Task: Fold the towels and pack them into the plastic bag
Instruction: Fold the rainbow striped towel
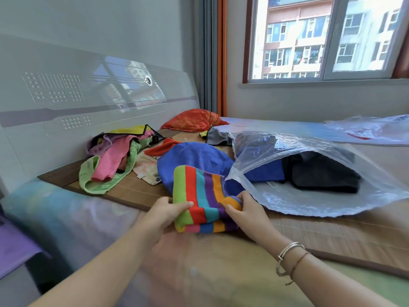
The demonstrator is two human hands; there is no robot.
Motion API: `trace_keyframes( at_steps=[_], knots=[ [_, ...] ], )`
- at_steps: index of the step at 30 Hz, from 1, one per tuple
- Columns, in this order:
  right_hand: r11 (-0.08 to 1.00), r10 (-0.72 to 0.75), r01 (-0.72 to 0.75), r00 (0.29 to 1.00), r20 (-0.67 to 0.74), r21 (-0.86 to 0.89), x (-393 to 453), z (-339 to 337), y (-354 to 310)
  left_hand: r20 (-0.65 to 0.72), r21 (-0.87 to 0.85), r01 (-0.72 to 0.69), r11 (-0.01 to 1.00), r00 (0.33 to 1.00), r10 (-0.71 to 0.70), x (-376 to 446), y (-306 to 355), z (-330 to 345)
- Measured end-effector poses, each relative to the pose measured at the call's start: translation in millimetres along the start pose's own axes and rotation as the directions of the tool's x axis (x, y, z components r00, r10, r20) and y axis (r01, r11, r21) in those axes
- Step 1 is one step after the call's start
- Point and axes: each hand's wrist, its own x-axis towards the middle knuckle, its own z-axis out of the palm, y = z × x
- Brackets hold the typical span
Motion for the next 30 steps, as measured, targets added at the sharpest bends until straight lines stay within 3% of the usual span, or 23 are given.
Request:
trace_keyframes(
  at_steps=[3,5,9,12,14,16,18,21,23,27,30],
  knots=[
    [0.993,0.108,-0.113,0.989,0.099,0.044,-8.8,-16.1,-0.1,-0.026,0.203,-0.117,0.972,0.992,0.125,-11.1,16.2,-4.2],
    [0.996,0.085,-0.080,0.987,0.133,-0.041,-18.6,-23.5,-2.0,-0.048,0.451,-0.208,0.868,0.965,0.256,-28.4,28.9,-4.8],
    [0.954,-0.224,0.235,0.972,0.077,-0.186,-43.1,-37.9,-9.0,-0.014,0.658,-0.300,0.691,0.912,0.409,-66.5,51.0,-2.8],
    [0.805,-0.514,0.509,0.855,0.069,-0.307,-63.5,-60.1,-29.4,0.072,0.664,-0.410,0.626,0.868,0.491,-95.1,72.0,0.3],
    [0.700,-0.604,0.585,0.791,0.096,-0.409,-73.7,-76.9,-44.6,0.178,0.618,-0.513,0.595,0.829,0.530,-113.9,87.1,7.2],
    [0.658,-0.594,0.579,0.792,0.140,-0.482,-77.6,-94.3,-54.2,0.281,0.502,-0.602,0.621,0.793,0.541,-130.1,100.6,18.3],
    [0.694,-0.510,0.504,0.848,0.143,-0.513,-78.5,-113.1,-59.2,0.356,0.349,-0.650,0.674,0.758,0.547,-136.6,108.7,32.6],
    [0.749,-0.367,0.340,0.928,0.071,-0.569,-76.7,-143.4,-57.5,0.417,0.185,-0.644,0.742,0.735,0.534,-133.0,107.3,59.1],
    [0.721,-0.302,0.257,0.952,0.043,-0.644,-69.6,-158.2,-49.2,0.418,0.126,-0.634,0.763,0.732,0.539,-120.1,99.9,78.6],
    [0.634,-0.266,0.182,0.964,0.010,-0.752,-48.2,-168.9,-28.2,0.396,0.213,-0.742,0.636,0.661,0.637,-74.5,79.4,108.6],
    [0.505,-0.297,0.164,0.955,0.008,-0.848,-25.9,-163.8,-14.3,0.301,0.460,-0.711,0.532,0.689,0.659,-37.1,70.9,124.2]
  ],
)
